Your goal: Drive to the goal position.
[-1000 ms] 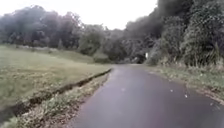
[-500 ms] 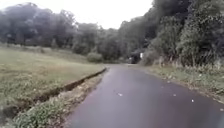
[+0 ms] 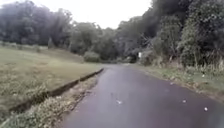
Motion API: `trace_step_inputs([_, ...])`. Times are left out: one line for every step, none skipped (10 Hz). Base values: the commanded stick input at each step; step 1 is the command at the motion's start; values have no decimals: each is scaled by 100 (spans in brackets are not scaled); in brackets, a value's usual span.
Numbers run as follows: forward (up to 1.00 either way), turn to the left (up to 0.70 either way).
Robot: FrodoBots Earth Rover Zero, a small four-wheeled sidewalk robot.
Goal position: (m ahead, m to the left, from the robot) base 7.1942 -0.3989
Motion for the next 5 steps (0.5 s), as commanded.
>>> trace_step_inputs([70, 0])
trace_step_inputs([70, 0])
trace_step_inputs([70, 0])
trace_step_inputs([70, 0])
trace_step_inputs([70, 0])
